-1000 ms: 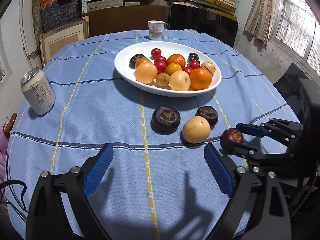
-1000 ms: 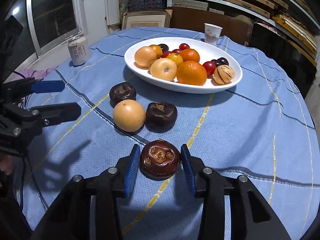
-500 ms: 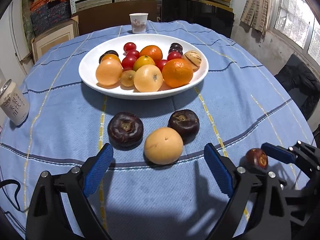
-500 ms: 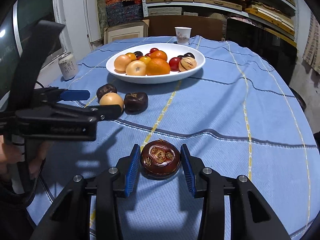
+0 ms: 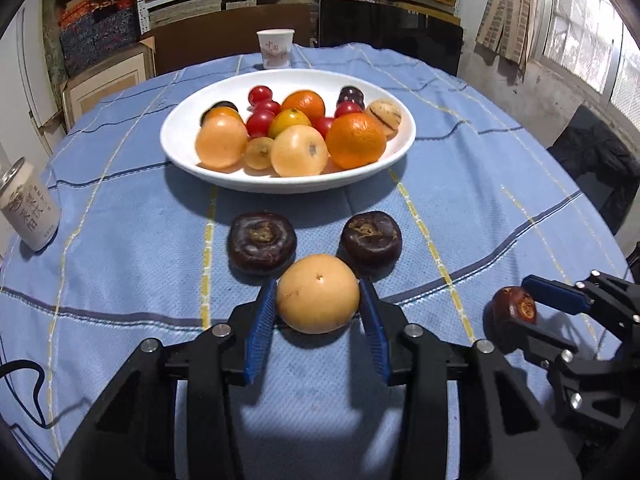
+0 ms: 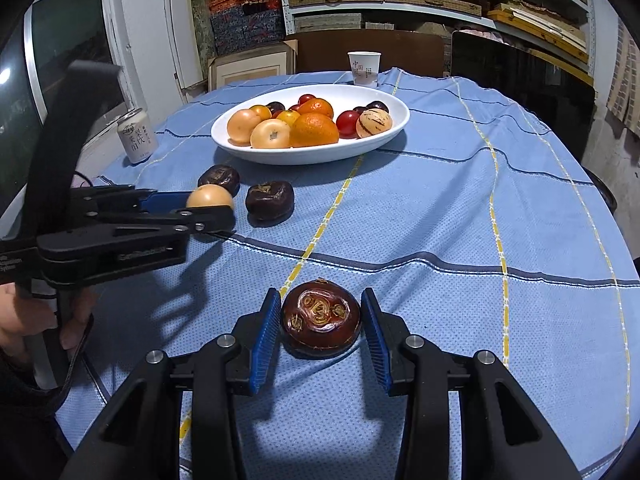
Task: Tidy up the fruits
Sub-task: 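Lower the mangosteen and pale orange fruit onto the plate and open both grippers, then grasp a dark mangosteen with the left gripper while the right grasps another mangosteen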
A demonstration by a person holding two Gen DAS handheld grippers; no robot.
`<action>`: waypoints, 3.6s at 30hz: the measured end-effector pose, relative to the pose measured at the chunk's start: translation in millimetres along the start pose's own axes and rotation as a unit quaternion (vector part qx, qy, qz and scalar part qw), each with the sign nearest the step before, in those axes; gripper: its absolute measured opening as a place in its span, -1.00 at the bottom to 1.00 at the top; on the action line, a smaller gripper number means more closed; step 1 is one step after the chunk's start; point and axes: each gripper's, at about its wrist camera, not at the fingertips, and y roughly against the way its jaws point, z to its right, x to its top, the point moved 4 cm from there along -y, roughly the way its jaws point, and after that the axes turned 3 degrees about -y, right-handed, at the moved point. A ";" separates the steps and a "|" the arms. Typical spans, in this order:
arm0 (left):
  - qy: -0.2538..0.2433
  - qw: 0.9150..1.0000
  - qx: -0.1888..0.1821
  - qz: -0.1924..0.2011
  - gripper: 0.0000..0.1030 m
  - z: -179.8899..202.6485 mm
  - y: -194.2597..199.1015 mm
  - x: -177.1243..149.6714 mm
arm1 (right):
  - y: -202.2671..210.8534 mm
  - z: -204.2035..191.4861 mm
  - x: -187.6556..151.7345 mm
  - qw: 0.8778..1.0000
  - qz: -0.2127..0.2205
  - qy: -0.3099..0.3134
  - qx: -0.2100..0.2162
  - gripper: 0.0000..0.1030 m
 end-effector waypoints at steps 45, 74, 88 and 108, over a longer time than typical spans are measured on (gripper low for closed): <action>0.037 0.999 0.018 0.007 -0.17 -88.6 -86.7 174.1 | -126.8 23.7 247.0 0.998 0.038 0.030 -0.028 -0.18; -0.042 0.999 0.034 -0.008 0.73 -44.9 -26.8 36.4 | -15.7 0.2 64.6 0.997 0.074 -0.014 -0.003 0.21; -0.050 0.998 0.045 -0.012 -0.19 -36.7 -42.6 28.7 | -18.9 -3.1 59.0 0.997 0.069 0.000 -0.018 0.21; 0.007 0.999 0.035 0.040 -0.20 -67.6 -6.2 39.2 | -48.2 -32.2 63.7 0.999 0.006 0.036 -0.020 0.21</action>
